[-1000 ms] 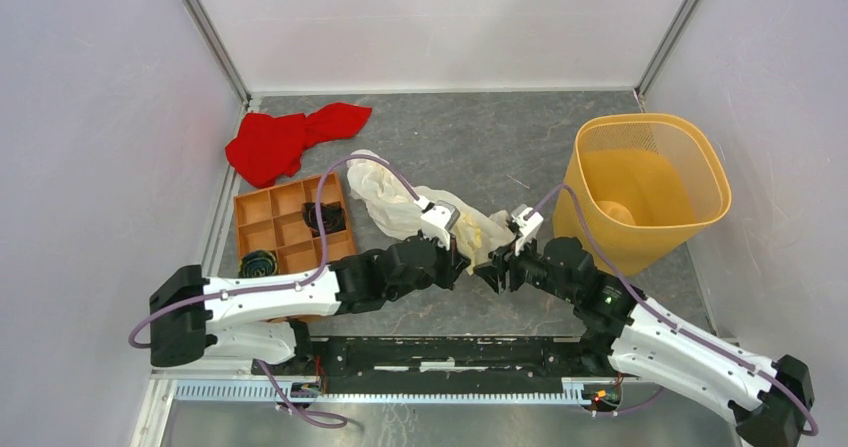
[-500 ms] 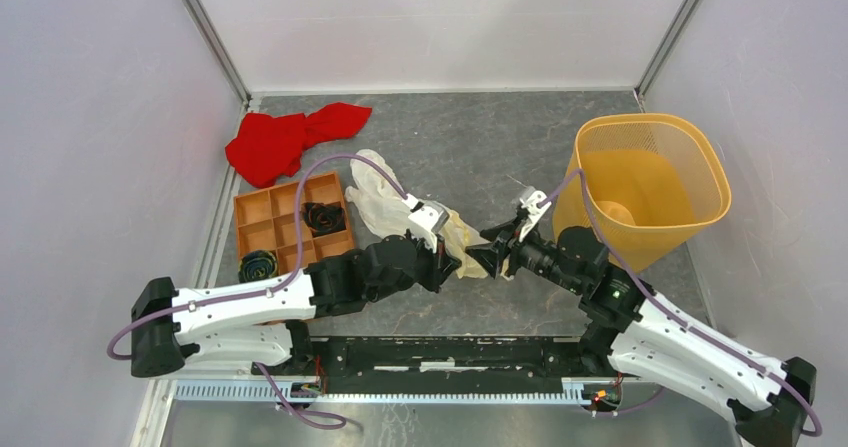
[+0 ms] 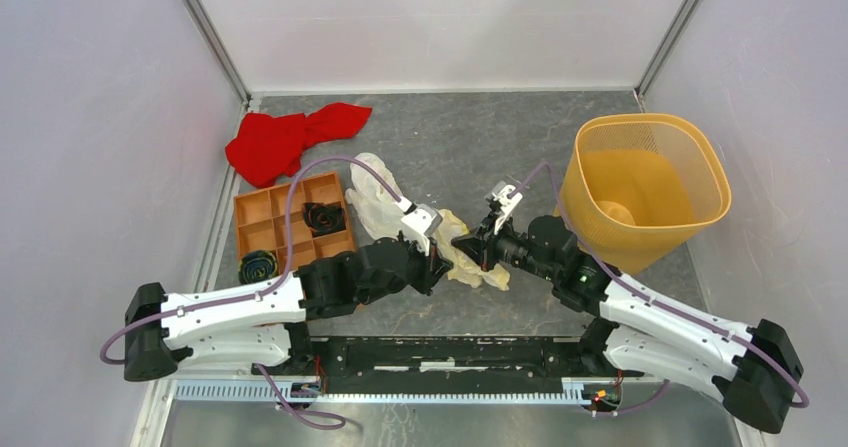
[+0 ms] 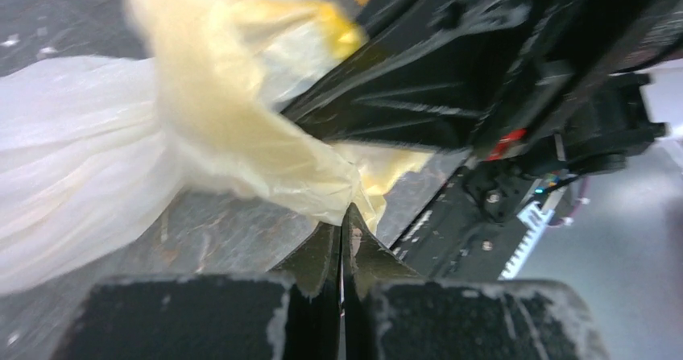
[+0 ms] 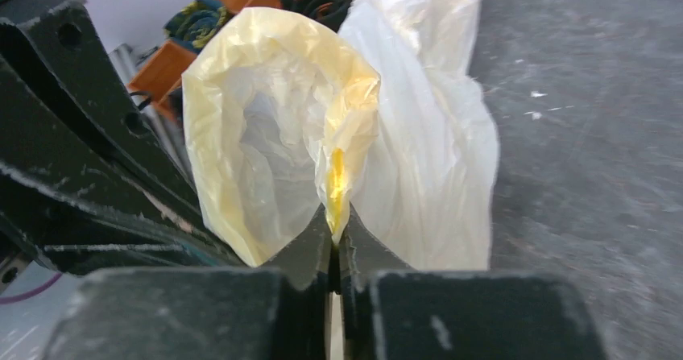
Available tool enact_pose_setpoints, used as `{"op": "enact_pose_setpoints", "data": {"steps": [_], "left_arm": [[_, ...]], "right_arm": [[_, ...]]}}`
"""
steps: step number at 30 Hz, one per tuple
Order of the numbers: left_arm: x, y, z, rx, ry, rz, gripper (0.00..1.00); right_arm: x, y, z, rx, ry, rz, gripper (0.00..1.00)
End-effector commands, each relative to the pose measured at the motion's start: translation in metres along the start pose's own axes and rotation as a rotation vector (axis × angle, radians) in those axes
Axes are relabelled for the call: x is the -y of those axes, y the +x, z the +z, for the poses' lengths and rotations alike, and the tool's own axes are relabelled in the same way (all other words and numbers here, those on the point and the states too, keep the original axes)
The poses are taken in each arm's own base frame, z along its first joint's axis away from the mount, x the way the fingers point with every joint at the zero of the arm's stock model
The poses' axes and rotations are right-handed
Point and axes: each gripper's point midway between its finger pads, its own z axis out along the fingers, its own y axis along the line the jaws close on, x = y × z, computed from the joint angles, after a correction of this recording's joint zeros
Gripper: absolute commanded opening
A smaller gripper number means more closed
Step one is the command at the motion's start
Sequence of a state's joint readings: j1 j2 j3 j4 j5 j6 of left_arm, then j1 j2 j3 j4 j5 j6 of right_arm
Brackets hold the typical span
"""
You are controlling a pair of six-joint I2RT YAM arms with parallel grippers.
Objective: Put the trash bags into the trash bin
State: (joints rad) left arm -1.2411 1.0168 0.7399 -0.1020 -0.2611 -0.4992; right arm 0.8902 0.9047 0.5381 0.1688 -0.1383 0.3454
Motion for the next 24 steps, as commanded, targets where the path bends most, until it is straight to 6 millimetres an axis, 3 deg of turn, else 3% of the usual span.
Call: {"op": "enact_pose_setpoints", "data": {"steps": [1,4,5,9,11,14,18,20,24], "left_arm": [[-0.027,-0.018,-0.017,0.044,-0.161,-0.012,0.02],[-0.055,-0.028,-0.031,0.061,-0.329,0.001,0.02],[-0.061,-0.034,-0.036,0.072,-0.368,0.001,0.02],[-0.071,-0.057,-0.051,0.137,-0.43,-0.036,0.05],[-0.064,-0.068,-0.055,0.165,-0.386,-0.072,0.2],[-0.039,-0.083,-0.056,0.198,-0.254,-0.115,0.62],[-0.016,-0.071,-0.054,0.162,-0.115,-0.177,0.93],[-0.009,-0.058,-0.053,0.129,-0.055,-0.198,1.0],[-0.011,-0.03,-0.054,0.082,-0.02,-0.26,1.0]], "right_arm": [[0.014,-0.034,-0.014,0.12,0.111,-0.009,0.0],[0.047,-0.05,-0.046,0.193,0.33,-0.002,0.0],[0.052,-0.058,-0.056,0.219,0.371,-0.009,0.0],[0.059,-0.055,-0.074,0.167,0.435,-0.023,0.01],[0.057,-0.054,-0.076,0.164,0.432,0.012,0.01],[0.044,-0.06,-0.07,0.197,0.368,0.087,0.01],[0.032,-0.069,-0.06,0.23,0.306,0.167,0.01],[0.032,-0.069,-0.058,0.23,0.308,0.187,0.01],[0.032,-0.068,-0.055,0.224,0.306,0.187,0.01]]}}
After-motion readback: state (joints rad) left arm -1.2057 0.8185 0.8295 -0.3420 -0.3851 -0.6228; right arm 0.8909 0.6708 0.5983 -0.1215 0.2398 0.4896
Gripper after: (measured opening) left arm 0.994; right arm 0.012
